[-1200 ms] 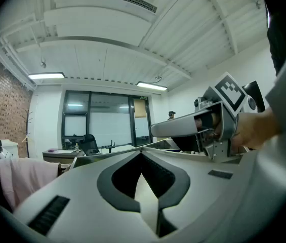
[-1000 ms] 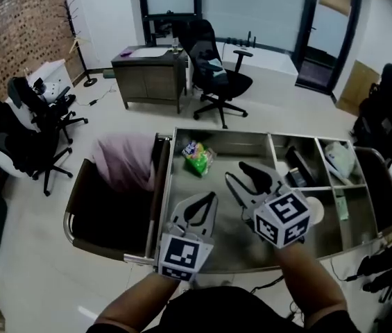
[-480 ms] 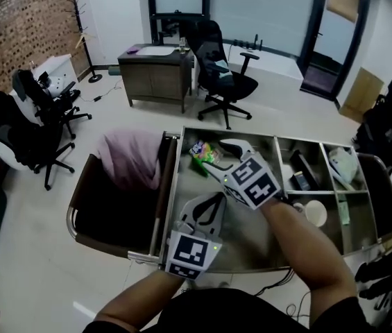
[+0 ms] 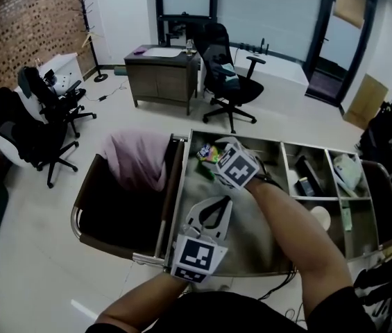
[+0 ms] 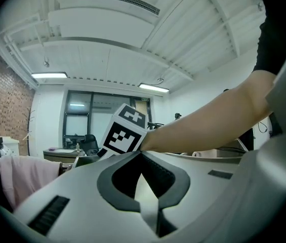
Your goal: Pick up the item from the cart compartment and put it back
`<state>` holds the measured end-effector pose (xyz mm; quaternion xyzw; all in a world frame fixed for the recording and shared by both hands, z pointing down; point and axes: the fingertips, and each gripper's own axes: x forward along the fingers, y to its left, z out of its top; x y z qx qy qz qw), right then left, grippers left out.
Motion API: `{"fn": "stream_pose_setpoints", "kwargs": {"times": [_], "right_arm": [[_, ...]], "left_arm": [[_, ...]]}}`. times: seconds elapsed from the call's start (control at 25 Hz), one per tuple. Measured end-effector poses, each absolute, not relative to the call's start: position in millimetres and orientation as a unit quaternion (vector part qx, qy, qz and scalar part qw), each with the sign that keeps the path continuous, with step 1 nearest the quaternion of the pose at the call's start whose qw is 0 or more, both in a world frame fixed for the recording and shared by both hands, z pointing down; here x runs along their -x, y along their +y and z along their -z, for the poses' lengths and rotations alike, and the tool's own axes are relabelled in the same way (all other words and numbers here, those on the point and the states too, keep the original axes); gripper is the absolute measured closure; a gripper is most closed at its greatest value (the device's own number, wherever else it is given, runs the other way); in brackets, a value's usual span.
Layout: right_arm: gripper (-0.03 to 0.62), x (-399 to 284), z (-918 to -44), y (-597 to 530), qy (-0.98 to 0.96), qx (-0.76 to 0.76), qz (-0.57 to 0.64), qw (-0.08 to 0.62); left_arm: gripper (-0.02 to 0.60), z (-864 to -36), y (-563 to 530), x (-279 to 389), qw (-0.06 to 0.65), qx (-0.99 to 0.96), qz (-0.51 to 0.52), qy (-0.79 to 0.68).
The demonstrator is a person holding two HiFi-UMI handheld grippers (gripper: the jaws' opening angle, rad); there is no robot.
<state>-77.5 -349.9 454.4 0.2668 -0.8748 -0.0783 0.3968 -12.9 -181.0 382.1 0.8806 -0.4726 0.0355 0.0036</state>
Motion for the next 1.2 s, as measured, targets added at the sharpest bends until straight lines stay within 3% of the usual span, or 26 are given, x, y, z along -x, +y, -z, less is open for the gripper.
{"fn": "stream_pose_setpoints", "kwargs": {"times": [0.72, 1.2], "right_arm": [[0.267, 95.3, -509.5, -384.1, -0.872, -0.280, 0.046, 0.399], [0.384, 84.1, -505.6, -387.5, -0.870, -0.312, 0.015, 0.381]], "left_arm": [[0.581, -382.1, -184.0, 19.0, 0.013, -0.877, -0.025, -0.479], [0.581, -381.9, -184.6, 20.1, 0.016, -0.877, -0.024, -0.480]]}}
